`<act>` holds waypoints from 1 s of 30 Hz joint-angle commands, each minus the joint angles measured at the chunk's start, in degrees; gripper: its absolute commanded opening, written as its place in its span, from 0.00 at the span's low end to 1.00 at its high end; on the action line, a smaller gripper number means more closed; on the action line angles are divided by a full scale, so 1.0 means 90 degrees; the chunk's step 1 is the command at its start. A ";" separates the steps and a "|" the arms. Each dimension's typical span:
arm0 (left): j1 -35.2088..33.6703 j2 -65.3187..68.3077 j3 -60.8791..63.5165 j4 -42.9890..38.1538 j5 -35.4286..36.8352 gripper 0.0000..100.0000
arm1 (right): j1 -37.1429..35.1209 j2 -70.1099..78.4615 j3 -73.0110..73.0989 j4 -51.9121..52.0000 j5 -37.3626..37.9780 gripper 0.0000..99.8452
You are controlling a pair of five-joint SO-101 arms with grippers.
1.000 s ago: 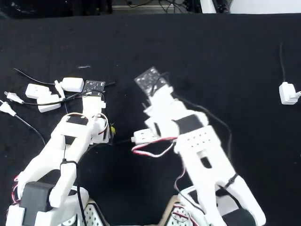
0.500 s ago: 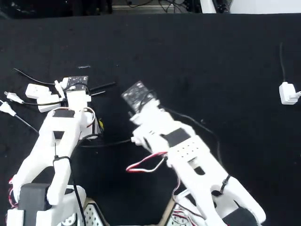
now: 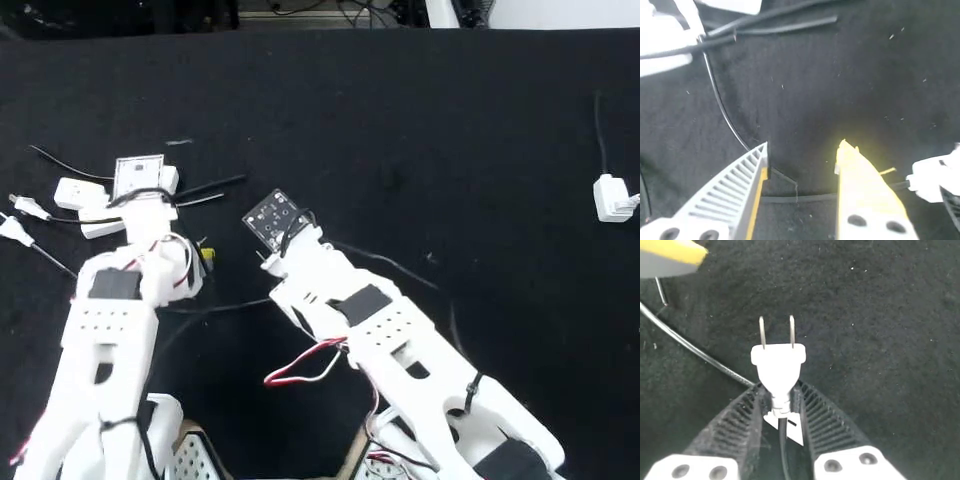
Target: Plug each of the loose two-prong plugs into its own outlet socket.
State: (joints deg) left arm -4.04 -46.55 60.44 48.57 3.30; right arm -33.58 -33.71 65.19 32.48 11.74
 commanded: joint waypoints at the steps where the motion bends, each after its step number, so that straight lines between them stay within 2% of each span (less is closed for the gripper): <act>1: -0.0024 -0.0791 0.0103 0.0049 0.0039 0.22 | -0.0127 -0.0269 -0.0044 -0.0186 -0.0068 0.01; 8: 0.0015 -0.1641 0.0532 0.0049 0.0039 0.22 | -0.0567 -0.0230 -0.0024 -0.0215 -0.0049 0.01; 13: 0.0015 -0.2676 0.0884 0.0166 0.0039 0.22 | -0.0557 -0.0230 0.0317 -0.0762 -0.0029 0.01; 20: 0.0806 -0.4132 0.1529 0.0449 -0.0391 0.22 | -0.0567 -0.0259 0.0405 -0.0928 -0.0068 0.01; 23: 0.1079 -0.4366 0.1675 0.0459 -0.0410 0.22 | -0.0567 -0.0259 0.0405 -0.0928 -0.0068 0.01; 30: 0.1148 -0.4366 0.1734 0.0420 -0.0410 0.22 | -0.0576 -0.0259 0.0405 -0.0899 -0.0078 0.01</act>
State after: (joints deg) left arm 5.54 -85.23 76.44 52.35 0.04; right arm -37.89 -33.71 69.14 25.54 11.47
